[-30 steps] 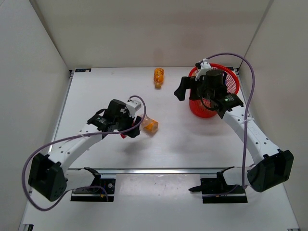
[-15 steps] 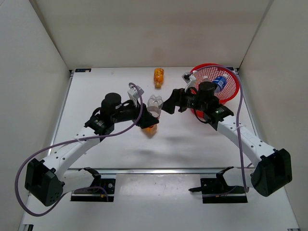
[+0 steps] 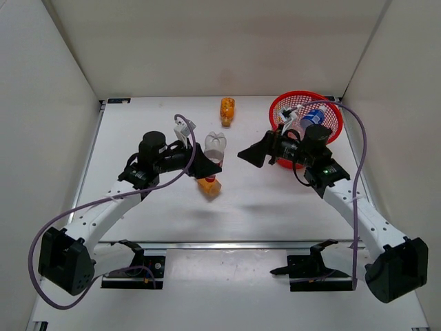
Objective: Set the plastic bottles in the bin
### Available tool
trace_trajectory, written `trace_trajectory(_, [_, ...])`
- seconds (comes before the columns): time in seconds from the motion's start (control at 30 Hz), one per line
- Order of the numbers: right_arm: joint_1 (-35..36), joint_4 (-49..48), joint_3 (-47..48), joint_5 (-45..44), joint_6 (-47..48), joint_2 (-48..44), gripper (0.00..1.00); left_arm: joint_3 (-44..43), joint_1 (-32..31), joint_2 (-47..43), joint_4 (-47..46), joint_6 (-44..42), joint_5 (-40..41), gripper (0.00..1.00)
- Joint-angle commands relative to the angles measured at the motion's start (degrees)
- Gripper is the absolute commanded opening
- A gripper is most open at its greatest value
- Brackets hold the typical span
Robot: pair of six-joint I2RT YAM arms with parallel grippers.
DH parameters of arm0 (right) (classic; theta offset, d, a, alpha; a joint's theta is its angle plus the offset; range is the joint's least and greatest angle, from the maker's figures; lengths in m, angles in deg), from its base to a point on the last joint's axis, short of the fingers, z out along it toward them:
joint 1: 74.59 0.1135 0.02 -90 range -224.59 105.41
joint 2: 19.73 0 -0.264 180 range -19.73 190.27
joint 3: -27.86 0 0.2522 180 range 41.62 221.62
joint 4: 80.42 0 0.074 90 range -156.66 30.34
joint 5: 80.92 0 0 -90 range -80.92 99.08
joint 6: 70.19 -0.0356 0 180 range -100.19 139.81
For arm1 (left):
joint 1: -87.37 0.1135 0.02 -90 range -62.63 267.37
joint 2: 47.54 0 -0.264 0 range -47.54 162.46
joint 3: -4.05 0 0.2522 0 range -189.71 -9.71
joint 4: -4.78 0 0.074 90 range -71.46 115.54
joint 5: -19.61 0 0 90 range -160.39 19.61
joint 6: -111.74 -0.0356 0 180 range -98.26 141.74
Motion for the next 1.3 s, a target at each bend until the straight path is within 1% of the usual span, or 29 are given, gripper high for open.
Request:
trace_trajectory(0.0, [-1.60,-5.57,-0.92,5.39,-1.06,-3.45,0.99,-2.83,-0.07,1.01,2.01,2.97,-1.46,0.16])
trace_trajectory(0.1, [0.32,-8.92,-0.14,7.77,-2.21,-2.66,0.99,-3.54,-1.12,4.35,0.60,5.09,-4.45,0.14])
trace_trajectory(0.23, [1.91,-10.69,1.27,8.22,-2.91,0.41,0.99,-4.42,-4.02,6.03,-3.96,6.33,-7.53,0.15])
trace_trajectory(0.27, [2.17,-10.69,1.53,7.61,-2.74,0.94,0.99,-4.77,-4.37,5.77,-3.70,6.33,-7.36,0.17])
trace_trajectory(0.4, [4.63,-13.32,3.20,6.81,-3.80,4.28,0.98,-6.17,-5.78,6.46,-2.22,5.62,-6.75,0.17])
trace_trajectory(0.43, [5.33,-14.11,3.73,6.11,-3.88,5.59,0.97,-6.70,-5.61,6.82,-1.60,5.19,-7.27,0.17])
trace_trajectory(0.53, [7.18,-13.95,4.61,3.39,-4.06,6.57,0.88,-7.06,-6.13,7.69,-1.33,5.71,-7.45,0.18])
trace_trajectory(0.6, [7.45,-13.77,4.44,1.29,-3.53,6.75,0.76,-7.23,-6.05,7.78,-0.28,5.27,-7.19,0.19])
trace_trajectory(0.63, [7.53,-14.03,4.26,0.14,-3.79,6.40,0.75,-7.15,-6.22,7.79,-0.01,5.10,-6.49,0.21])
trace_trajectory(0.67, [7.62,-14.47,3.65,-1.09,-3.88,5.96,0.67,-6.71,-5.70,7.70,-0.01,5.01,-6.39,0.22])
trace_trajectory(0.7, [7.45,-14.47,3.30,-1.45,-3.97,5.87,0.60,-6.88,-5.78,7.35,1.82,4.57,-5.96,0.27])
trace_trajectory(0.73, [7.19,-14.12,3.47,-1.98,-3.80,5.60,0.56,-6.97,-5.78,7.61,2.10,4.74,-6.22,0.36])
trace_trajectory(0.77, [7.44,-14.12,3.21,-2.15,-3.79,5.43,0.47,-6.71,-5.70,7.52,1.58,4.92,-5.87,0.41])
trace_trajectory(0.8, [6.84,-13.68,3.47,-2.42,-3.97,5.60,0.15,-6.53,-5.43,7.43,1.22,5.18,-6.56,0.55])
trace_trajectory(0.83, [6.66,-13.50,3.21,-3.03,-4.75,5.25,0.10,-6.53,-5.34,7.17,1.31,5.62,-6.31,0.65])
trace_trajectory(0.87, [6.05,-13.50,3.38,-2.69,-4.67,5.08,0.08,-6.70,-5.08,7.00,0.96,5.54,-6.31,0.85])
trace_trajectory(0.9, [5.52,-12.46,3.56,-2.51,-4.67,5.16,0.09,-6.44,-4.56,6.82,1.30,5.71,-6.31,0.91])
trace_trajectory(0.97, [3.51,-10.35,4.34,-2.51,-3.80,4.64,0.10,-6.71,-3.33,5.59,1.66,5.80,-6.48,0.92])
trace_trajectory(1.0, [2.19,-8.69,5.22,-2.77,-3.88,4.37,0.10,-6.44,-3.06,4.37,2.09,5.97,-6.13,0.99])
trace_trajectory(1.1, [-2.73,-4.21,7.68,-2.68,-1.69,3.14,0.10,-6.44,1.32,1.12,4.20,4.57,-4.38,0.98])
trace_trajectory(1.13, [-4.05,-2.53,9.86,-3.21,0.05,2.62,0.11,-6.88,2.47,-0.37,8.47,3.00,-1.59,0.99])
trace_trajectory(1.17, [-6.59,1.14,10.67,-3.99,1.99,2.27,0.12,-7.93,4.22,-1.35,14.52,0.11,2.70,0.98])
trace_trajectory(1.2, [-9.40,4.13,12.76,-4.44,3.31,1.91,0.12,-9.68,5.54,-2.05,18.15,-1.05,5.97,0.99])
trace_trajectory(1.23, [-10.47,6.25,14.96,-6.70,6.80,1.82,0.13,-10.65,5.82,-2.41,25.58,-3.58,15.31,0.99])
trace_trajectory(1.27, [-12.57,9.75,16.11,-10.90,9.10,2.61,0.14,-12.40,5.91,-2.67,32.09,-4.39,26.02,0.98])
